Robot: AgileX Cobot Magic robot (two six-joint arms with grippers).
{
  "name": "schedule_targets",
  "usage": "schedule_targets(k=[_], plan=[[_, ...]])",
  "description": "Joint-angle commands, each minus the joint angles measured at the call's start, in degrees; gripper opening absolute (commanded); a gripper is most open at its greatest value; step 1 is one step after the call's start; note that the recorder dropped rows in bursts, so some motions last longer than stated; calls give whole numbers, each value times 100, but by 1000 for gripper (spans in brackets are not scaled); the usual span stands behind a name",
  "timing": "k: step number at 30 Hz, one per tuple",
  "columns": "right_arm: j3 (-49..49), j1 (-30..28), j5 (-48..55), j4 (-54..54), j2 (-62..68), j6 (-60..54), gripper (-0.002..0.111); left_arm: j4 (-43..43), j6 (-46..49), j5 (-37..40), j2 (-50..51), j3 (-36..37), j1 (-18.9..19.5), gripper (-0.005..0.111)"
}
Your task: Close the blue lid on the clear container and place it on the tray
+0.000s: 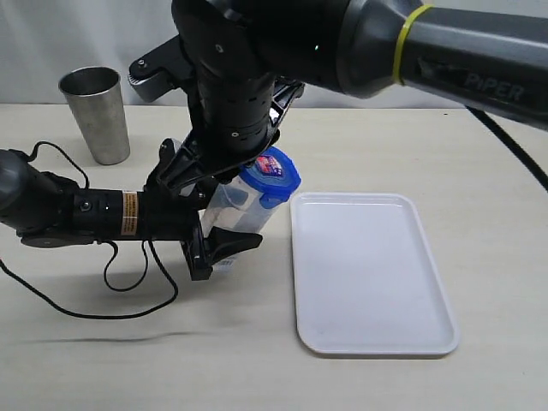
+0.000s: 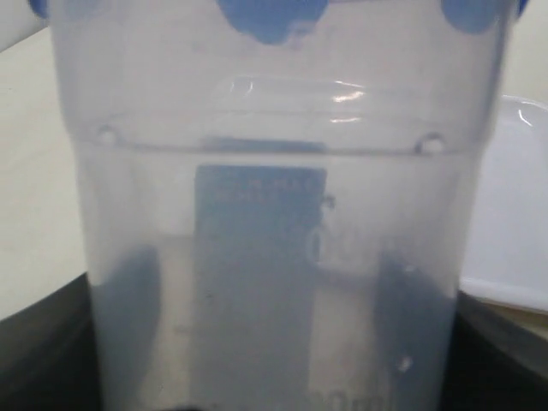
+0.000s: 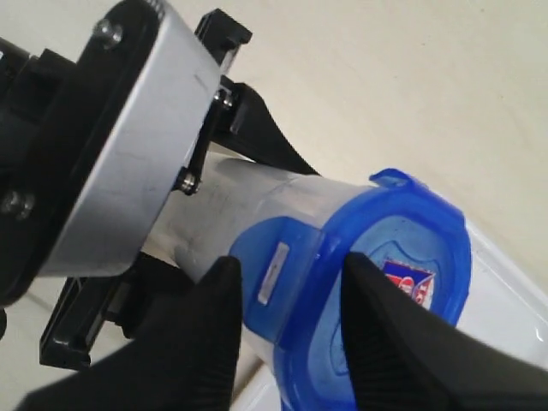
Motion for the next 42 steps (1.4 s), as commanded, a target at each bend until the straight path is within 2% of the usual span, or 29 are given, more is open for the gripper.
schedule_targets(k=[1,5,15,25,30,31,32,35,38,41,42], plan=[[118,95,459,75,355,-301,12,27,90,-358,-96,0,-46,0],[118,207,459,-420,523,-237,12,27,90,-358,-96,0,-46,0],[118,328,459,-499,299,-377,13,27,147,-380,-96,0,-46,0],[118,328,-39,206,-552,-661,38,27,157,-392,-96,0,-46,0],[188,328,-194,182,-1224,-661,38,27,157,-472,-96,0,-46,0],[239,328,-264,169,-1340,-661,38,27,157,-486,-96,0,-46,0],[446,316,-529,148,-1609,-661,32,27,246,-572,-96,0,-46,0],[1379,227,-1462,-156,-2270,-317,5,45,284,-809,-96,0,-46,0],[2222,-274,-1914,-302,-2701,205,5,91,298,-1043,-96,0,-46,0],[3085,-1200,-2255,2,-2860,521,5,100,331,-1043,-105,0,-46,0],[3192,-1343,-2343,149,-2860,521,5,100,331,-1043,-105,0,-46,0]])
